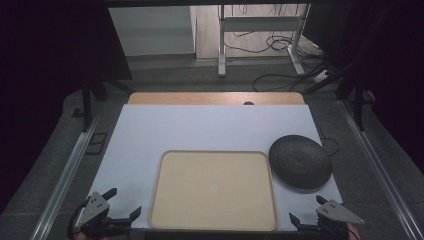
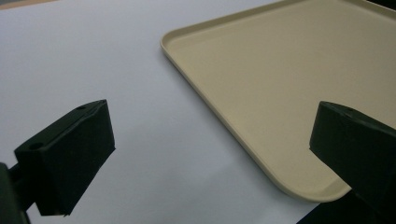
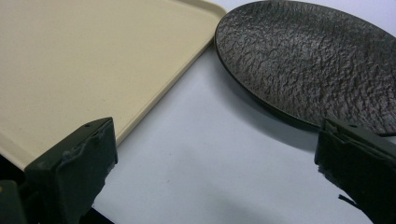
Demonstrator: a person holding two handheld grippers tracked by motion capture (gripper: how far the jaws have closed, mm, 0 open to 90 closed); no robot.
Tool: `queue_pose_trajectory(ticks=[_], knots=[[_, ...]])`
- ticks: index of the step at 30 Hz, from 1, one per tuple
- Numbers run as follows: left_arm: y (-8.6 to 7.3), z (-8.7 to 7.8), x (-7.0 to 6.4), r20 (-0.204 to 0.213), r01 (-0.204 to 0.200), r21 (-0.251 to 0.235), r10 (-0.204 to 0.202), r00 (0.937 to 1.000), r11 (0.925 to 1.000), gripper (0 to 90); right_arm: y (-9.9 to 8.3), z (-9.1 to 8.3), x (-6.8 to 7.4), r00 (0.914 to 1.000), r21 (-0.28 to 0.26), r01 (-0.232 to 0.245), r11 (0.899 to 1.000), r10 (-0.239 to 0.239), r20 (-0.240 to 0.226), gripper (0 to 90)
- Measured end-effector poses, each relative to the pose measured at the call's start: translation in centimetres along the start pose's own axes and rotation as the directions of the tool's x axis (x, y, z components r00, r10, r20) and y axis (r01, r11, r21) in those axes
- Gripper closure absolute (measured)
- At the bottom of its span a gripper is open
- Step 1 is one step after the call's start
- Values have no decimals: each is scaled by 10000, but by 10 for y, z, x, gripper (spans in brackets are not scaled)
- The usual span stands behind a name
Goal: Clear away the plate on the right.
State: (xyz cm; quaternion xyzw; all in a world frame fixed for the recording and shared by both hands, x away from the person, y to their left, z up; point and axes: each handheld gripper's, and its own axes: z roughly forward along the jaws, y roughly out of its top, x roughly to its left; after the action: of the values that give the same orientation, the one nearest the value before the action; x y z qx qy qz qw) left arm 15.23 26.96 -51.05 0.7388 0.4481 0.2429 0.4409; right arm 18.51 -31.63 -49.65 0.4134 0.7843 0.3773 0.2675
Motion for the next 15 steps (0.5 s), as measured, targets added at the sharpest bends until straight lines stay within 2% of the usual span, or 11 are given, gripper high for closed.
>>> queue_pose_trajectory(ticks=[15], knots=[[0, 1, 0, -19, -61, 105, 61, 10000, 9999, 0, 1, 2, 2, 9998, 214, 220, 9995, -220, -32, 0]])
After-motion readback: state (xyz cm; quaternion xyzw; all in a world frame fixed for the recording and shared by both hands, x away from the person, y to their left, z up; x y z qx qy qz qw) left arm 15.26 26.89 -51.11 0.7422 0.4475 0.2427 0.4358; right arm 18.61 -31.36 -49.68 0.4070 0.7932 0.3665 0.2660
